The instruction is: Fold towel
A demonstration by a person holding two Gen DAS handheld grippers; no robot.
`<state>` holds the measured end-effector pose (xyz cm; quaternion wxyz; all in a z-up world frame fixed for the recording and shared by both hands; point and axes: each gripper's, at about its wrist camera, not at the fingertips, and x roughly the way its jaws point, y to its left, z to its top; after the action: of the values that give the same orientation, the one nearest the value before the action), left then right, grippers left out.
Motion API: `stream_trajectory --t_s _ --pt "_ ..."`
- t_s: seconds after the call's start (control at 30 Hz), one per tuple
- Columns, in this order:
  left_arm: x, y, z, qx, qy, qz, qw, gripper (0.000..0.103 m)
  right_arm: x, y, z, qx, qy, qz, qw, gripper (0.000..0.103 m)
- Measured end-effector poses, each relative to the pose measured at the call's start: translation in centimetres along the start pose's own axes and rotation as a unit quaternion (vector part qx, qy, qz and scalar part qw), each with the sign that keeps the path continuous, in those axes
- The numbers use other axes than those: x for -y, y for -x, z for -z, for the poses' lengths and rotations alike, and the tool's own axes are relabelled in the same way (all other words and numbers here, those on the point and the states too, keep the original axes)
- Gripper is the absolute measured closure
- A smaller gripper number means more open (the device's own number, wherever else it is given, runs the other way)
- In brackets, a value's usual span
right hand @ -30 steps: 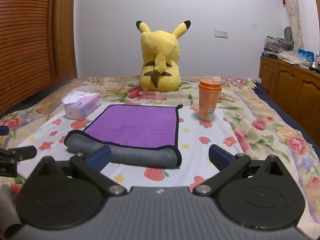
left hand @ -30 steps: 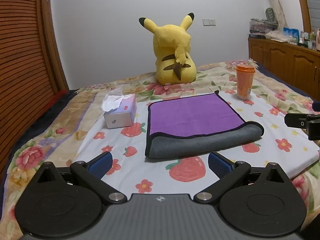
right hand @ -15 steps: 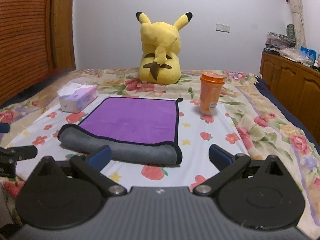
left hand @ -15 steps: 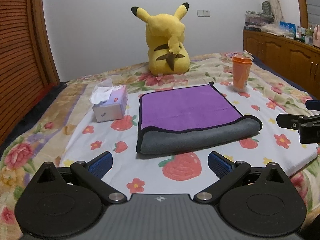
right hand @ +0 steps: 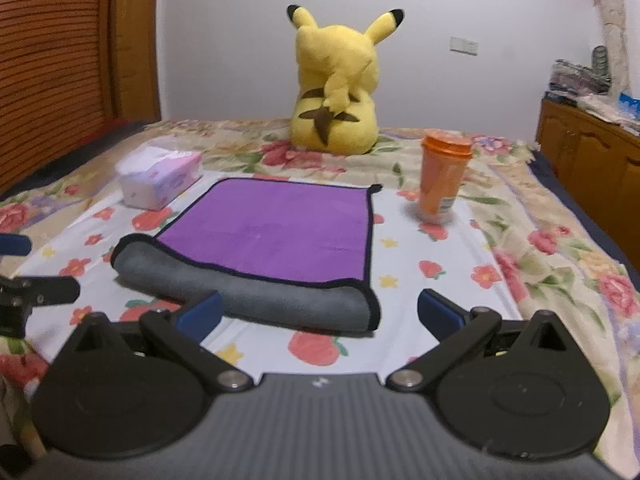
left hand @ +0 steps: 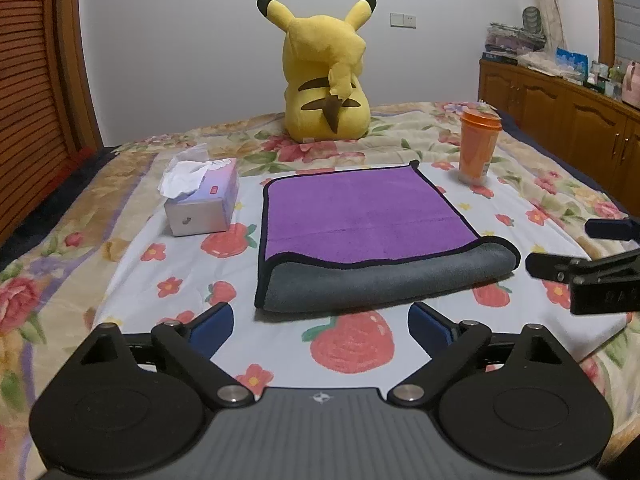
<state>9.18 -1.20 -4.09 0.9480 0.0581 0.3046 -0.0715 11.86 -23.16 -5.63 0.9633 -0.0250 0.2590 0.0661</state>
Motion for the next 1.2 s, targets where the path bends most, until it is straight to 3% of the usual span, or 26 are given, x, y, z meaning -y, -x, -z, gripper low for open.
stream_trajectory --t_s 0.2,0.33,0.67,1.2 --pt "-0.6 -1.5 -0.3 -0.009 0.004 0.003 1.0000 0.009 -0.1 -1.1 -0.1 -0.016 0.006 -0.012 1.000 0.000" --pt "-1.5 -2.9 -0.5 -0.024 0.011 0.004 0.9996 0.018 0.2 -2.1 -0.5 -0.021 0.002 -0.015 1.000 0.000" --pt "-3.2 -5.8 -1.2 -0.037 0.025 -0.001 0.9990 0.020 1.0 -4.5 -1.2 -0.030 0.002 -0.026 0.999 0.000" --pt "-3.4 -8.3 -2.3 -0.041 0.002 0.022 0.9989 0.037 2.8 -8.3 -1.6 -0.068 -0.020 -0.048 0.996 0.000"
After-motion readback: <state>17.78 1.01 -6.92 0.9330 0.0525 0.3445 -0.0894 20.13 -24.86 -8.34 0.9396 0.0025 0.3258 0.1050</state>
